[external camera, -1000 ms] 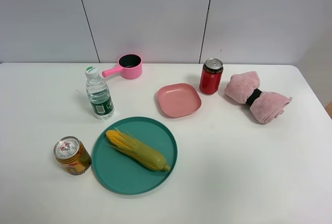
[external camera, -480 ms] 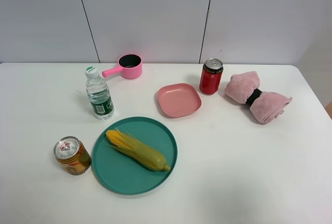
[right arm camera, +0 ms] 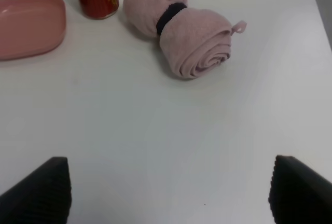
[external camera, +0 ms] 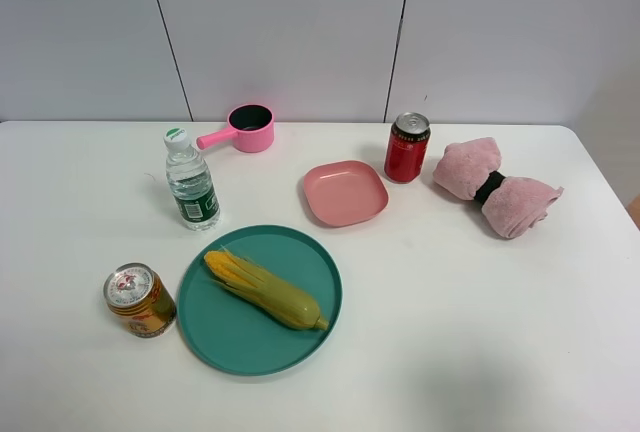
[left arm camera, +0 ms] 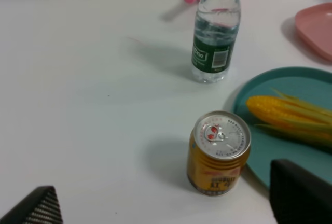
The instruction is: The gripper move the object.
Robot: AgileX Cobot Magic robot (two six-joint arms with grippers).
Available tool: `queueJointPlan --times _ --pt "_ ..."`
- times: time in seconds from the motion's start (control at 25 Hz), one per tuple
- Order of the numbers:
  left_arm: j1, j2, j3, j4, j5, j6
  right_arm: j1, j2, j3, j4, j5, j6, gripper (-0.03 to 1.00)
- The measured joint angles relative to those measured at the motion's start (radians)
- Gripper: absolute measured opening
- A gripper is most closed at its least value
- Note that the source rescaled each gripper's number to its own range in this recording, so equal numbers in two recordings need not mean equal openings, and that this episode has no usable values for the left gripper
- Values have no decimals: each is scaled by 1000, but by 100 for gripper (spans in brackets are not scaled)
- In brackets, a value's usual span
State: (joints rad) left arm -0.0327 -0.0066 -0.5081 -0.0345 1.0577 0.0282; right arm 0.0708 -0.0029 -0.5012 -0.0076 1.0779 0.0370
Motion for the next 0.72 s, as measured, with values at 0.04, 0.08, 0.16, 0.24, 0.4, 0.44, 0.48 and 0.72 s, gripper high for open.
queueJointPlan --times 0.04,0.08,0.16,0.24,0.4,0.44,0.48,0.72 --pt "0 0 0 0 0 0 0 0 2 0 -1 1 85" --pt "0 0 0 0 0 0 0 0 3 0 -2 1 85" --pt "0 0 0 0 0 0 0 0 3 0 -7 1 85" --pt "0 0 0 0 0 0 0 0 3 0 -12 2 85" --pt "0 0 0 0 0 0 0 0 3 0 -13 2 85" --pt "0 0 0 0 0 0 0 0 3 0 -13 2 85" --pt "0 0 0 0 0 0 0 0 3 0 -13 2 85" --pt "0 0 0 0 0 0 0 0 3 0 -13 2 85"
